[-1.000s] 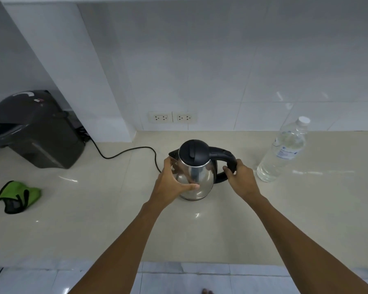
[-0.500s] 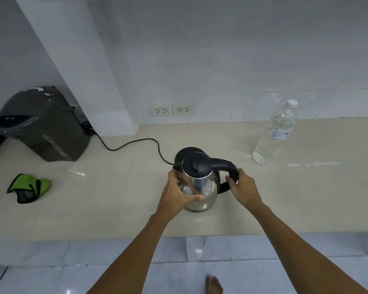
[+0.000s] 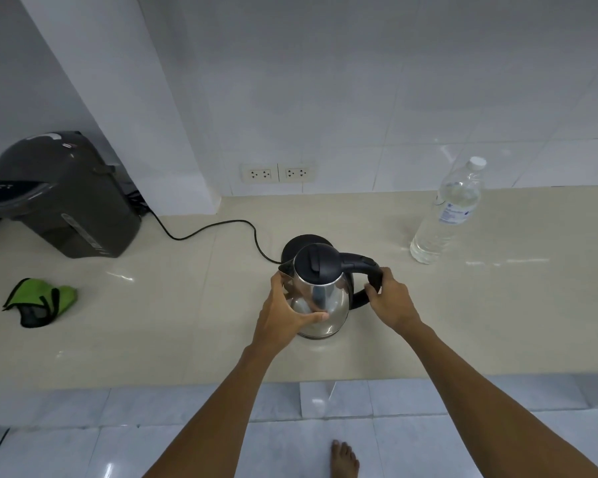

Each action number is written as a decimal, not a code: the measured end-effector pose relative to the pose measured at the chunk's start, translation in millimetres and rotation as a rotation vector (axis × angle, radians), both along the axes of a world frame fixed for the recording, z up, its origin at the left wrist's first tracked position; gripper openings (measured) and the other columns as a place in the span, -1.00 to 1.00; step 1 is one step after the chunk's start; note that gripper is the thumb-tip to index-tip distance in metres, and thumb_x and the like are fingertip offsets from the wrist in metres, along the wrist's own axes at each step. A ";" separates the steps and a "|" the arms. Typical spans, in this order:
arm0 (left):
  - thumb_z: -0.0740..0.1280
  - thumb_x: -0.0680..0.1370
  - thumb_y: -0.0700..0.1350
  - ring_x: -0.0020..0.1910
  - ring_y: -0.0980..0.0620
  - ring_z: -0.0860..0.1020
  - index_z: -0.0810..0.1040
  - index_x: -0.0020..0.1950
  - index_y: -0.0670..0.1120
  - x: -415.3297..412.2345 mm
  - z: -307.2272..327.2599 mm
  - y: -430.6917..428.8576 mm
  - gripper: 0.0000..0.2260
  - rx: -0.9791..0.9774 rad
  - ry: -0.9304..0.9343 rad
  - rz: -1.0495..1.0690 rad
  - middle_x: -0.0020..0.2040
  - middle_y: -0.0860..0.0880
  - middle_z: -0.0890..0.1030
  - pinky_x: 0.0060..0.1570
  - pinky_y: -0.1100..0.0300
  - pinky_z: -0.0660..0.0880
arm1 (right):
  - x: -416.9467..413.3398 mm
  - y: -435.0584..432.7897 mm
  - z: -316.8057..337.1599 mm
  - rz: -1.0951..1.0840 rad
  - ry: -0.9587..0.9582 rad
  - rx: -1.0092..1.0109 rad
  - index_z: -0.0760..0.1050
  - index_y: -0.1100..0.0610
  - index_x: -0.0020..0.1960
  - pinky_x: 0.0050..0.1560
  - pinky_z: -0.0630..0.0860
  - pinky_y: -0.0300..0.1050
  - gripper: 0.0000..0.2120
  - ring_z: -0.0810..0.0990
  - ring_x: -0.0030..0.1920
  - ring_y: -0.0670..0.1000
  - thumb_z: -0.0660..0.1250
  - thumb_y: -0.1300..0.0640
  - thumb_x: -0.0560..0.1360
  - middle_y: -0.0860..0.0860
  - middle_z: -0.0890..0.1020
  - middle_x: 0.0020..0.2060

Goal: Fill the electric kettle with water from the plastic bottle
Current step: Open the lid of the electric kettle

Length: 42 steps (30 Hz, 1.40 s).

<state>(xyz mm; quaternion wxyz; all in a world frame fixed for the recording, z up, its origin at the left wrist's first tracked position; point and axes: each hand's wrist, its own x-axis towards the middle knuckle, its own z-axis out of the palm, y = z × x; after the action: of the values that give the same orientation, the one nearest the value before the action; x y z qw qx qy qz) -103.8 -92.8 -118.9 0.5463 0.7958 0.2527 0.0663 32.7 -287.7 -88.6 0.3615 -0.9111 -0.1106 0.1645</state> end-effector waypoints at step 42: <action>0.75 0.20 0.21 0.36 -0.02 0.55 0.18 0.57 0.11 11.7 23.8 -0.4 0.11 -0.007 -0.022 0.028 0.40 0.04 0.54 0.37 -0.07 0.57 | -33.9 94.6 79.2 0.208 -0.512 -0.161 0.60 0.22 -0.05 -0.22 0.43 -0.06 -0.79 0.52 -0.12 0.17 0.28 0.10 0.54 0.12 0.67 -0.27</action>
<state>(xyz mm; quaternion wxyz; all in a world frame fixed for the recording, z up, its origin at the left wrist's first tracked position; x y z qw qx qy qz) -92.1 -93.2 -95.1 0.5506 0.7896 0.2582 0.0817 -1.2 -193.0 -9.3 0.2298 -0.9325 -0.2775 -0.0264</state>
